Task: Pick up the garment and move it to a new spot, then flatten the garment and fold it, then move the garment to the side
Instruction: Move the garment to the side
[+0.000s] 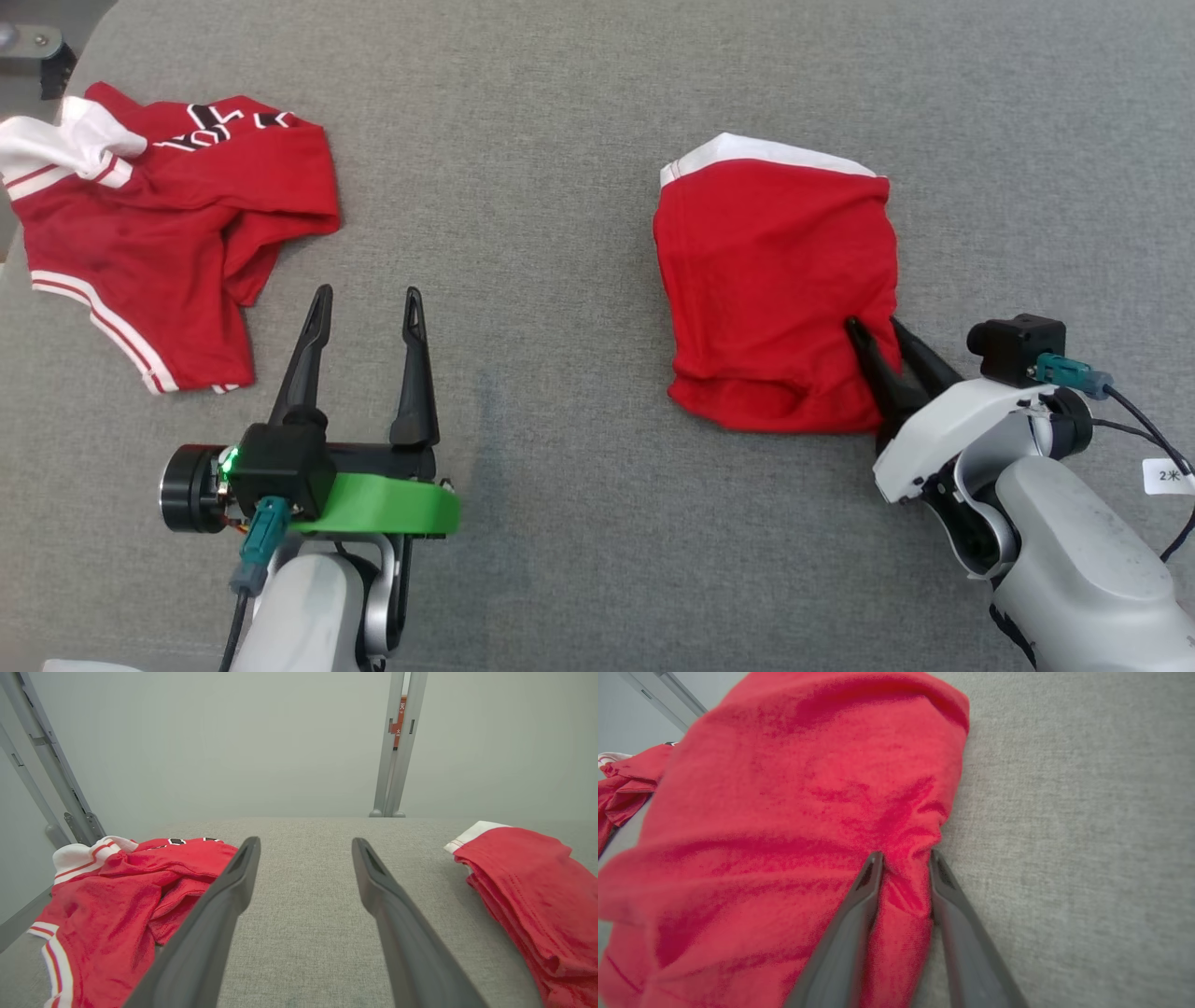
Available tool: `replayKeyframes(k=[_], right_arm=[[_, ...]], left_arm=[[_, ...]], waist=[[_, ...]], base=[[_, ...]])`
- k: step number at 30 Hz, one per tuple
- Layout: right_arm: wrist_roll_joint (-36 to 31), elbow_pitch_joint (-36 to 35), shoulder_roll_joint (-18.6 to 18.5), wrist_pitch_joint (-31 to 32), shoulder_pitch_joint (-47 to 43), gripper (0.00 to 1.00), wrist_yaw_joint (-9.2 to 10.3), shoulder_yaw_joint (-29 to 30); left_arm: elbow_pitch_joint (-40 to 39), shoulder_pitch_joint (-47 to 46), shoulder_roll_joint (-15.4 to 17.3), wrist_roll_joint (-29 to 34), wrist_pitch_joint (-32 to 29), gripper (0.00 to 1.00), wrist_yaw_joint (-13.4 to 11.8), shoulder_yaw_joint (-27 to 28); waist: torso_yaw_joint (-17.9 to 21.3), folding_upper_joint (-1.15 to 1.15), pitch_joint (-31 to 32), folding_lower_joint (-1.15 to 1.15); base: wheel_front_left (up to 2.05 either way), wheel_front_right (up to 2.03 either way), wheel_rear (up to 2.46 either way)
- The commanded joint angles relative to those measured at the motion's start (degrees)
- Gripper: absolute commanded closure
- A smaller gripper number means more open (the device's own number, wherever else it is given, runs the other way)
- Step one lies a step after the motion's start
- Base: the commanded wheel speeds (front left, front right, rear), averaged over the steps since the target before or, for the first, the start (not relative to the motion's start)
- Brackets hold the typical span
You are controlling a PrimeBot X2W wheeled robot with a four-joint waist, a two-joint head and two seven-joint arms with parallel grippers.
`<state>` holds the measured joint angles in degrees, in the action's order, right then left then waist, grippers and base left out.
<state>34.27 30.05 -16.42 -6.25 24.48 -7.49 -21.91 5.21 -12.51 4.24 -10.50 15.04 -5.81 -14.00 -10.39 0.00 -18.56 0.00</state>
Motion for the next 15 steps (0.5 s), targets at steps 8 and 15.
replayKeyframes(k=[8,15], right_arm=[[2.19,0.22,-3.18,-3.67,4.33,1.0,0.03,-4.91],[4.21,1.38,-10.42,-5.08,9.54,1.0,0.03,-5.49]], left_arm=[[-2.27,-1.9,0.78,2.27,0.12,0.0,0.07,0.64],[-5.6,-5.68,1.52,4.35,-0.02,0.0,1.54,-1.56]], waist=[[8.26,0.0,-2.22,0.0],[16.15,0.0,-8.06,0.0]], base=[[0.0,0.0,0.0],[0.0,0.0,0.0]])
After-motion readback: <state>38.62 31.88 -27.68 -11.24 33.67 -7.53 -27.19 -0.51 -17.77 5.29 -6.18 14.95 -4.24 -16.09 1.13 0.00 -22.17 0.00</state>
